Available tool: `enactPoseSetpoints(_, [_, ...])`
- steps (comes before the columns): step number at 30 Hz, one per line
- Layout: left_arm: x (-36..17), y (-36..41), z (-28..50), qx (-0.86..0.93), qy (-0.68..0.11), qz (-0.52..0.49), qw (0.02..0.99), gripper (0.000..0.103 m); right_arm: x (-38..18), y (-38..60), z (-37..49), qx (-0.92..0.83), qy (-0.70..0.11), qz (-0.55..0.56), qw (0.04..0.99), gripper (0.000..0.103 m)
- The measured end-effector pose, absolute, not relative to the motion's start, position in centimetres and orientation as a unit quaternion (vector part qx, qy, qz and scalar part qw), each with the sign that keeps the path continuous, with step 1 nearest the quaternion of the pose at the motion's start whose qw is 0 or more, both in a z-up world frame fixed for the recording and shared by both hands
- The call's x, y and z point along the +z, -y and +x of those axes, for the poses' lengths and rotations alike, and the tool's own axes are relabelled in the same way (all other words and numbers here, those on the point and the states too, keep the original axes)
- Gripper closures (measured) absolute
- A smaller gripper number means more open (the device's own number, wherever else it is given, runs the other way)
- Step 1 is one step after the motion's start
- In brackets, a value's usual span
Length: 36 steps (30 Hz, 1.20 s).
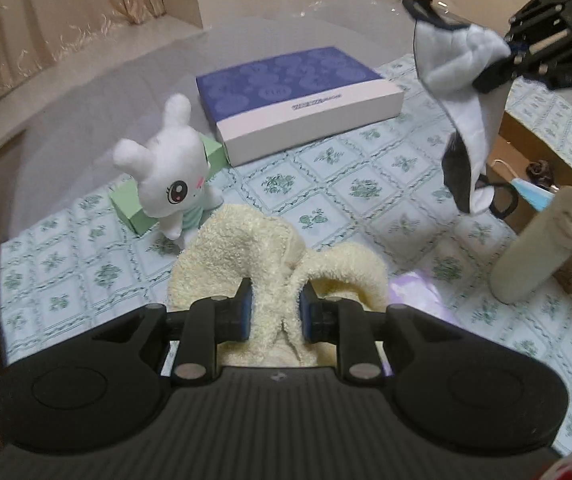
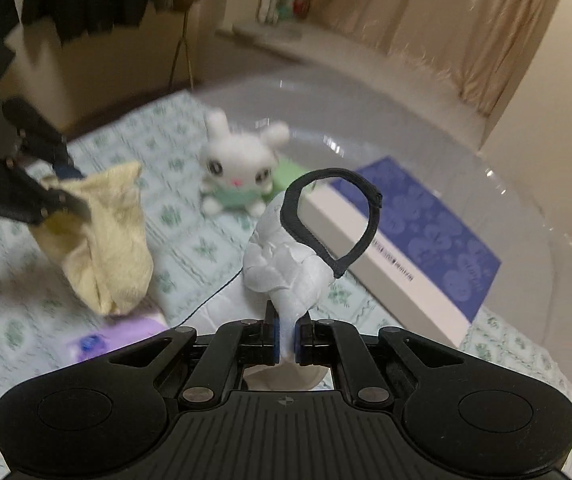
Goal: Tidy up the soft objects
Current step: 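Lift the yellow towel and white cloth up with both tools, then carry the towel and white cloth over the cardboard box with both tools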
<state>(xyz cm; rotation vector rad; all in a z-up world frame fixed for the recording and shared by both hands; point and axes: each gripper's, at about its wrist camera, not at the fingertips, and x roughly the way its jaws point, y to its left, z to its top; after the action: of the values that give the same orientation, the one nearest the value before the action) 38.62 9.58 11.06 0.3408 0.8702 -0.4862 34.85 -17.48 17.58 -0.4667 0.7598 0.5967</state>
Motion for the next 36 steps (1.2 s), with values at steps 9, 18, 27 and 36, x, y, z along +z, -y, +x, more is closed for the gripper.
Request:
enactPoseSetpoints(9, [14.6, -8.5, 28.6, -0.243, -0.386, 0.176, 0.873, 0.083, 22.2, 20.7, 24.0, 0.294, -0.321, -0.173, 0.884, 0.097])
enactPoseSetpoints(18, [14.7, -5.0, 19.8, -0.284, -0.355, 0.165, 0.875, 0.083, 21.8, 26.7, 13.2, 0.285, -0.303, -0.113, 0.902, 0.097])
enactPoseSetpoints(27, [13.6, 1.2, 13.5, -0.333, -0.331, 0.156, 0.869, 0.083, 17.7, 34.6, 6.6, 0.205, -0.312, -0.048, 0.926, 0.097])
enactPoseSetpoints(36, [11.9, 9.3, 11.8, -0.376, -0.315, 0.127, 0.862, 0.083, 14.2, 41.6, 2.6, 0.115, -0.334, -0.018, 0.935, 0.097])
